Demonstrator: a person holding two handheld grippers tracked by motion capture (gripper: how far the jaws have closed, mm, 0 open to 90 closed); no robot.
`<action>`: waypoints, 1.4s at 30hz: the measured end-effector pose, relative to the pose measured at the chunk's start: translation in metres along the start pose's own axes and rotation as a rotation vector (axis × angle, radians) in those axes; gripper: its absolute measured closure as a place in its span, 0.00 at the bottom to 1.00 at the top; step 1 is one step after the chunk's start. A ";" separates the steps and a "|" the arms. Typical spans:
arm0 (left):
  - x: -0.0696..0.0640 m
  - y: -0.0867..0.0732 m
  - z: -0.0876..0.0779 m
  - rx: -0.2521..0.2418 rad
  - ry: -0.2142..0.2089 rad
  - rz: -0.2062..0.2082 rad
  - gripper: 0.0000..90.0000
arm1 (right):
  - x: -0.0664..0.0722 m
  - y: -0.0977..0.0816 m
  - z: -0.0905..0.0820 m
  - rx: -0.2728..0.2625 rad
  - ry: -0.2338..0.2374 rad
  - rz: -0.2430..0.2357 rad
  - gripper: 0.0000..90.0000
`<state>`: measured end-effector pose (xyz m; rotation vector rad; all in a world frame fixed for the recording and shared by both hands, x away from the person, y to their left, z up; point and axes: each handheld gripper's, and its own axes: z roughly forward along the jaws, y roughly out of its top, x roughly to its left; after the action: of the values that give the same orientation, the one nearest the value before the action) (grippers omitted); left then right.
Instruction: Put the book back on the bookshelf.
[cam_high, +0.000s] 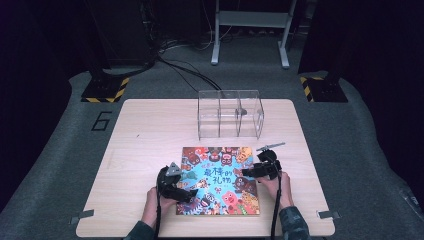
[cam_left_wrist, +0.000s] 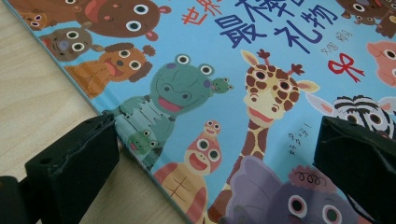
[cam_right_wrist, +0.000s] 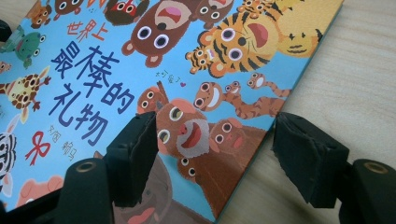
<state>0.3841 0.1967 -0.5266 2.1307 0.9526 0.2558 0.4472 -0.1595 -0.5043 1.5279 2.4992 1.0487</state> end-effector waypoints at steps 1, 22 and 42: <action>0.001 0.000 -0.001 0.008 -0.014 0.001 0.00 | 0.000 0.000 0.000 0.001 0.001 0.009 0.37; 0.012 0.019 0.010 0.042 0.061 -0.049 0.06 | -0.012 0.007 0.001 -0.018 -0.015 0.031 0.53; 0.010 0.017 0.011 0.011 0.065 -0.062 0.06 | -0.018 0.002 -0.007 -0.040 0.073 0.118 0.59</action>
<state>0.4058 0.1902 -0.5231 2.1096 1.0583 0.2914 0.4557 -0.1769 -0.5027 1.6741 2.4441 1.1832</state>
